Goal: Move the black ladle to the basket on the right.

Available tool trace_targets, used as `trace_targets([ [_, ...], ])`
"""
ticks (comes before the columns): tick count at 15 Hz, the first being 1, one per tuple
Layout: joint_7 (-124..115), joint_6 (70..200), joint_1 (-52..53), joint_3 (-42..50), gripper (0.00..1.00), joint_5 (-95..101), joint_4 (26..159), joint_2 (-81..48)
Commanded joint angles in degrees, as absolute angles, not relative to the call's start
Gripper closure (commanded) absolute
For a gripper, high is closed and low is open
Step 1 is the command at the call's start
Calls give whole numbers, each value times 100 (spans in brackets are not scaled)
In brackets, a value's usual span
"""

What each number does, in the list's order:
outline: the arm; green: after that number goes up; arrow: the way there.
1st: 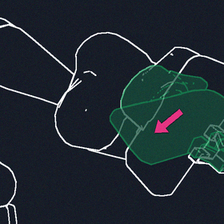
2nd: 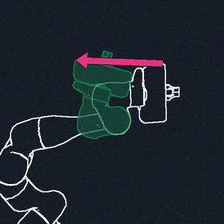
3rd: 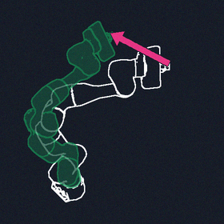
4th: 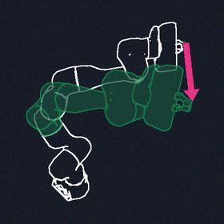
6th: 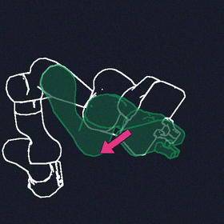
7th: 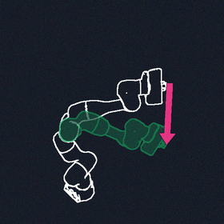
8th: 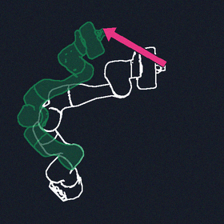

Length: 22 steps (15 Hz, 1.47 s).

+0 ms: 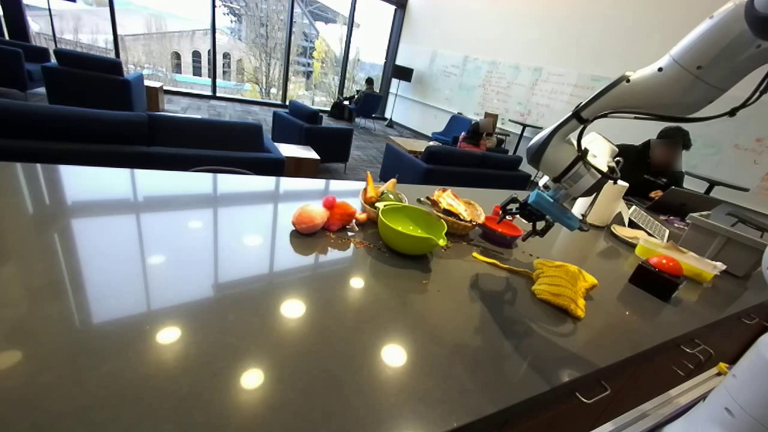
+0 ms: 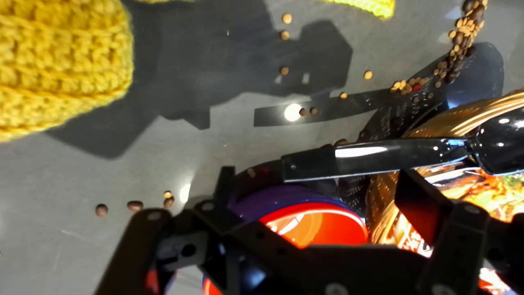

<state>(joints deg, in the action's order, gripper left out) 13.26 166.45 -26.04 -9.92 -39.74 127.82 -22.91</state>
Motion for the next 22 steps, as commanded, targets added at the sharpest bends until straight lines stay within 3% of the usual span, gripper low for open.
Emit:
trace_targets([
  [1,2231,16662,-3212,-1562,0,-4673,12483,-2593],
  [11,3697,16606,-3930,-2305,2,-5721,11953,-3358],
  [13,3820,16598,-3974,-2358,27,-5793,11896,-3444],
  [15,3900,16591,-4001,-2391,35,-5826,11846,-3501],
  [22,3970,16589,-4036,-2439,87,-5805,11797,-3494],
])
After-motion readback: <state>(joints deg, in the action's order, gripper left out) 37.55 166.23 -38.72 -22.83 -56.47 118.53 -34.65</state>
